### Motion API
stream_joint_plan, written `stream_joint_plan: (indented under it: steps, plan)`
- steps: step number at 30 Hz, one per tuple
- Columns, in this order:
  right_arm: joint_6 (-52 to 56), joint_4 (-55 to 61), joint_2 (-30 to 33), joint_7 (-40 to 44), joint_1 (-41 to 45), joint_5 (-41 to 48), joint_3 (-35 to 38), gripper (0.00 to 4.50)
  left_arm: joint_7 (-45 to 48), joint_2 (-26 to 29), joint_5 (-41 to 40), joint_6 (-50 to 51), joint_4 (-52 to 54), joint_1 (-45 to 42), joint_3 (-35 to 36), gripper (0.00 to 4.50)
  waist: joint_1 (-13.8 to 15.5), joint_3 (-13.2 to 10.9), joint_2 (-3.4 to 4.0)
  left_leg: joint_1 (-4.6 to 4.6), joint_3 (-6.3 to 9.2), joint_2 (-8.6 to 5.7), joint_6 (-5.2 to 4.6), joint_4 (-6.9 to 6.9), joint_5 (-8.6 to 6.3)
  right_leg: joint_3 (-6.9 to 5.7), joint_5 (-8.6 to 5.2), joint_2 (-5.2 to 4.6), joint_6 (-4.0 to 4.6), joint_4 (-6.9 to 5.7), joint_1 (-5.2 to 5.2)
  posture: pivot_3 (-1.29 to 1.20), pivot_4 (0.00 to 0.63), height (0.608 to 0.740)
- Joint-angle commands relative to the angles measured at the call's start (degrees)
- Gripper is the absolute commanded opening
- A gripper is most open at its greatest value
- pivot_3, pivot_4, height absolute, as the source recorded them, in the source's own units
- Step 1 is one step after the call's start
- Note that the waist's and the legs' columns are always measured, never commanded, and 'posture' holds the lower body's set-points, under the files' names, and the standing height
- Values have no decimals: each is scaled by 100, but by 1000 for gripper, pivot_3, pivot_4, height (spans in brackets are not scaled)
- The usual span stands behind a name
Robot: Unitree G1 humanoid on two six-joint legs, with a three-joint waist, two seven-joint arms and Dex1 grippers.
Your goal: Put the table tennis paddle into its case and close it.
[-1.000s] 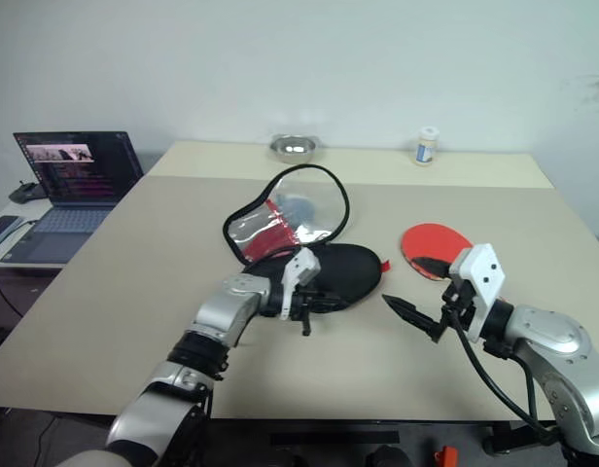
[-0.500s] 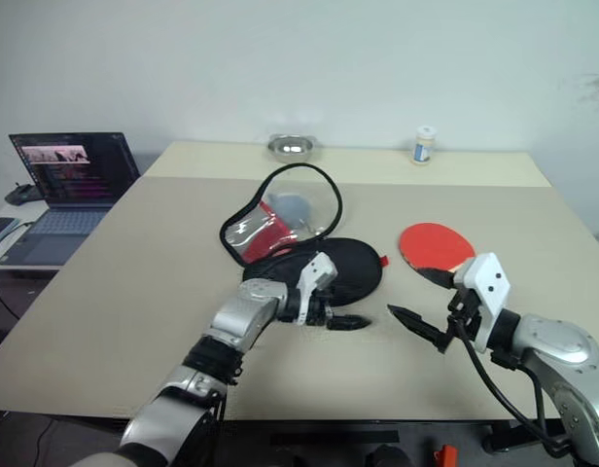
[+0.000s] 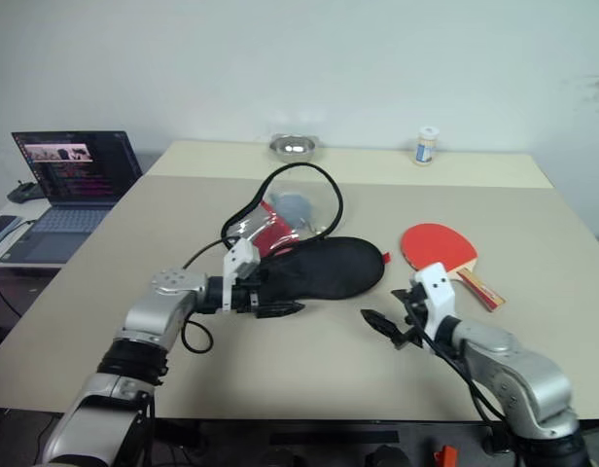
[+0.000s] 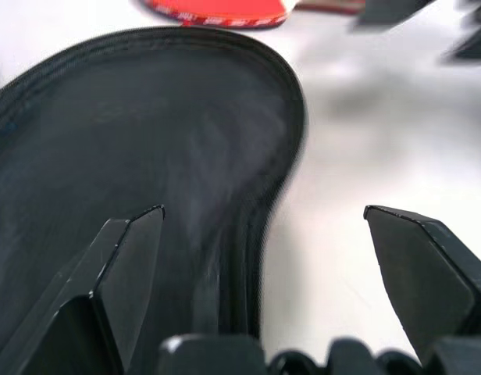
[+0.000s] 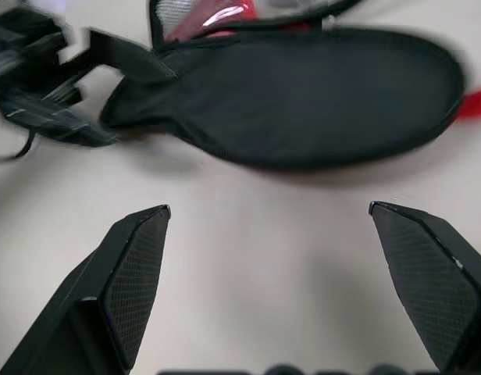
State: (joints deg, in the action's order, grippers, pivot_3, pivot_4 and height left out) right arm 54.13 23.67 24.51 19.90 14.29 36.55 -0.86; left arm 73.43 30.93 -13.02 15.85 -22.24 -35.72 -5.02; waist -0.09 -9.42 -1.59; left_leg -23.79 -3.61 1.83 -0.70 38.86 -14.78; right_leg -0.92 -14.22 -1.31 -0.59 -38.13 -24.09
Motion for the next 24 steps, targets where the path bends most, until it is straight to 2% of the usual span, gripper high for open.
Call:
stream_joint_plan:
  steps: [1,6,9,15,20,24]
  plan:
    - [58,-514,-388,-378,363,-197,19,4500,94,135,-89,-186,207,37,89,4471,10,0,0,0,0,0,0,1,0,0,0,-1,0,0,0,0,150,740]
    - [-89,-1507,-1198,-936,896,-374,338,4500,-194,41,21,-343,-206,-83,67,4471,3,0,0,0,-1,1,0,0,0,-1,0,0,0,-2,0,0,150,740]
    - [-158,-1579,-1426,-891,1054,-353,392,4500,-303,-52,144,-501,-475,-151,-32,4471,-2,0,1,-2,-2,1,0,-1,0,0,1,0,0,-2,-3,0,150,740]
    - [-10,-939,-1182,-625,919,-327,259,4500,-725,-405,517,-1087,-1503,-488,-150,4471,8,0,0,-6,-1,-4,0,0,0,-2,1,-4,-1,0,-4,0,150,740]
    - [433,145,-753,-120,570,215,191,4500,-1081,-715,989,-1714,-2361,-810,-365,4471,4,1,-1,-6,0,-2,-1,-2,-1,-3,1,-3,-1,1,-3,0,150,740]
    - [468,376,-606,-77,448,202,122,4500,-979,-797,1193,-1925,-2849,-993,-490,4471,-1,3,-2,2,0,-3,-1,0,0,-4,1,-2,-2,-6,1,0,150,740]
